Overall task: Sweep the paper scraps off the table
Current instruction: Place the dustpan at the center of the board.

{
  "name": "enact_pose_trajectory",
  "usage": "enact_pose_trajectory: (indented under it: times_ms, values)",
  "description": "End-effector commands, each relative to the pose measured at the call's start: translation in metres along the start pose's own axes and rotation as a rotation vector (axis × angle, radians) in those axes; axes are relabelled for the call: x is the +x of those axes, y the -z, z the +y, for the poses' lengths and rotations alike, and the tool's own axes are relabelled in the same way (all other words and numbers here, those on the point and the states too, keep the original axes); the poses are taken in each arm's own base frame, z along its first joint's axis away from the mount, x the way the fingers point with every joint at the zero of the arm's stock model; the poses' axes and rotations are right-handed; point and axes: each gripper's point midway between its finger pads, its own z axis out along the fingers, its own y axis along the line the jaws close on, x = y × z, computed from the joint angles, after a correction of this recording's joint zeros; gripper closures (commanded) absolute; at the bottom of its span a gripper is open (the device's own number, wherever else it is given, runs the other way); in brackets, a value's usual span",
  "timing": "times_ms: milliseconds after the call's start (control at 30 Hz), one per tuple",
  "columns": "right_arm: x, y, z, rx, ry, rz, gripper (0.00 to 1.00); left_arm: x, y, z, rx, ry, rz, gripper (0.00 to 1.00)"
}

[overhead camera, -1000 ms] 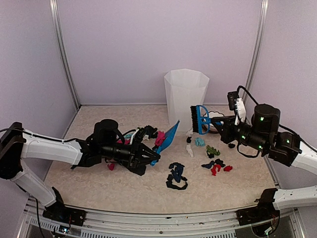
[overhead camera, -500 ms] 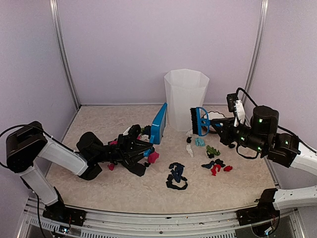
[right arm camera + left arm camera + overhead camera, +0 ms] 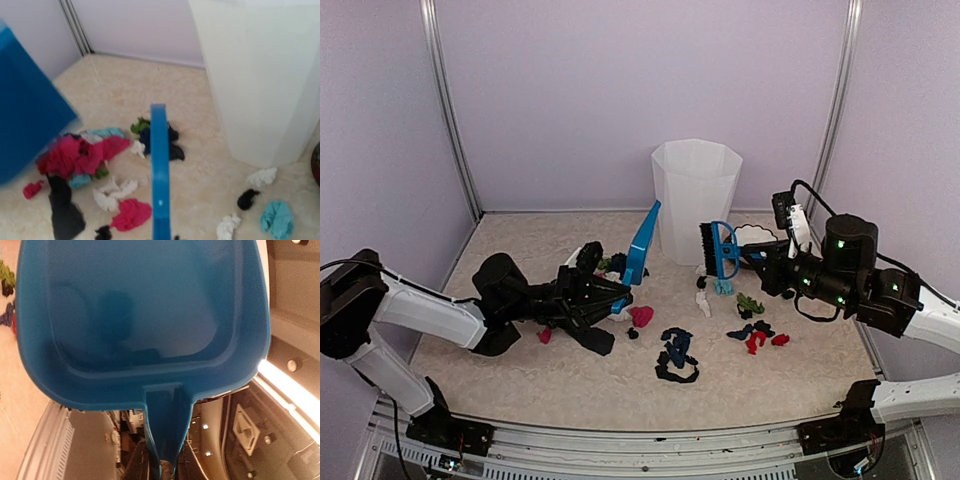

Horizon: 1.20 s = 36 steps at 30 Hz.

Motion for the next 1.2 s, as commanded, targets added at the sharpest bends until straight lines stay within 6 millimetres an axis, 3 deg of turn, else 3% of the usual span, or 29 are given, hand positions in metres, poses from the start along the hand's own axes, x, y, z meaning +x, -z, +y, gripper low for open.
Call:
enact_pose_trajectory:
  times_ms: [0, 100, 267, 700, 833, 1167]
  values:
    - [0.008, -0.004, -0.003, 0.007, 0.025, 0.046, 1.00, -0.005, -0.008, 0.018, -0.285, -0.240, 0.023, 1.00]
    - [0.009, -0.004, -0.007, 0.029, 0.041, 0.054, 1.00, 0.000, -0.001, 0.046, -0.558, -0.315, 0.041, 1.00]
    - [0.009, -0.005, -0.012, 0.057, 0.059, 0.055, 1.00, 0.010, 0.015, 0.072, -0.847, -0.427, 0.060, 1.00]
    - [0.018, -0.005, -0.018, 0.080, 0.060, 0.089, 1.00, 0.036, 0.065, 0.137, -1.373, -0.592, 0.194, 1.00]
    - [0.021, -0.005, -0.018, 0.080, 0.045, 0.100, 1.00, 0.037, 0.070, 0.151, -1.452, -0.639, 0.242, 1.00]
    - [0.023, -0.009, -0.018, 0.087, 0.046, 0.118, 1.00, 0.047, 0.070, 0.192, -1.463, -0.634, 0.369, 1.00]
